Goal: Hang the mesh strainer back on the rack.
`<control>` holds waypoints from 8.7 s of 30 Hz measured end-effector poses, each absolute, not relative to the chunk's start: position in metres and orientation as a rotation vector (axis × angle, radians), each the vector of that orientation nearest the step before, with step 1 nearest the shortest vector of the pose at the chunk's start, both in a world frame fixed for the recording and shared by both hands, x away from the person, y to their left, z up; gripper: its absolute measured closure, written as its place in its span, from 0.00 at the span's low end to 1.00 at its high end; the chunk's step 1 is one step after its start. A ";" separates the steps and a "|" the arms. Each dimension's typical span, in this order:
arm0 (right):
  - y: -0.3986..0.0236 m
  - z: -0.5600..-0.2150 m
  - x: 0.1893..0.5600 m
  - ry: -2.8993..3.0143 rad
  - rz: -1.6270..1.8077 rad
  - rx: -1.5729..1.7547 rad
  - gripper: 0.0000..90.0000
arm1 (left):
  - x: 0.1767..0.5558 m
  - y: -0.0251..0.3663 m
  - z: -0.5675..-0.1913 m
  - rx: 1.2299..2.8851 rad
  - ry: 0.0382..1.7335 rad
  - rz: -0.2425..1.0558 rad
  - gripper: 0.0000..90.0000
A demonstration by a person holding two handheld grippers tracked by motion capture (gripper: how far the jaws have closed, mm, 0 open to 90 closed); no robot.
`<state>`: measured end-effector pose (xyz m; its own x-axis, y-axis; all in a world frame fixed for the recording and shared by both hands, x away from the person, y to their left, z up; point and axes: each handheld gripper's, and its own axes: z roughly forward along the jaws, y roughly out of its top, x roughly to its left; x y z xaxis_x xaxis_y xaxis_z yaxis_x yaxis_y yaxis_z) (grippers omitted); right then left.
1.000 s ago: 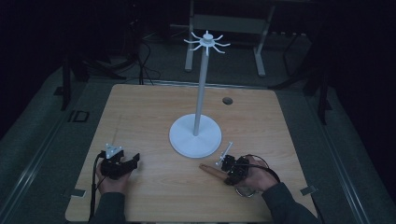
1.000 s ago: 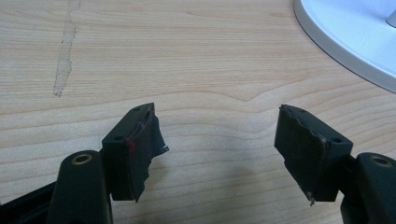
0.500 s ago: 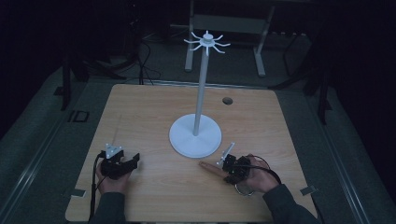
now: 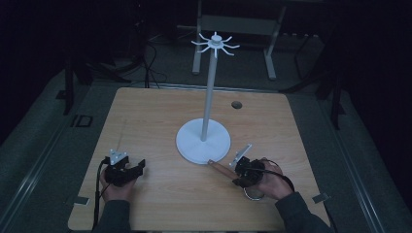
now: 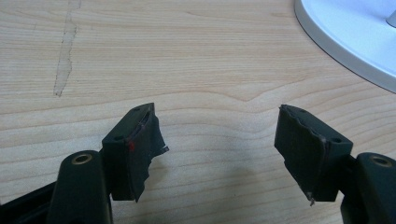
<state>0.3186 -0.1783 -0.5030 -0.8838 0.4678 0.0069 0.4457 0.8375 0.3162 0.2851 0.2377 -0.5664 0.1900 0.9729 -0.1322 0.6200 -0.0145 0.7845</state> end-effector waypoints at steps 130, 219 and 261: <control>-0.203 -0.389 0.335 2.183 1.508 0.979 0.78 | 0.285 0.238 -0.566 1.719 1.513 0.596 0.34; -0.196 -0.331 0.346 1.962 1.810 0.934 0.78 | 0.285 0.238 -0.566 1.720 1.513 0.595 0.33; -0.178 -0.315 0.371 2.036 1.885 0.944 0.77 | 0.285 0.238 -0.566 1.716 1.511 0.594 0.33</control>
<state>0.3714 -0.1778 -0.3147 -0.7727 0.5773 0.2641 0.3078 -0.0232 0.9512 0.2851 0.2380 -0.5663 0.1918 0.9718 -0.1371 0.6185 -0.0112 0.7857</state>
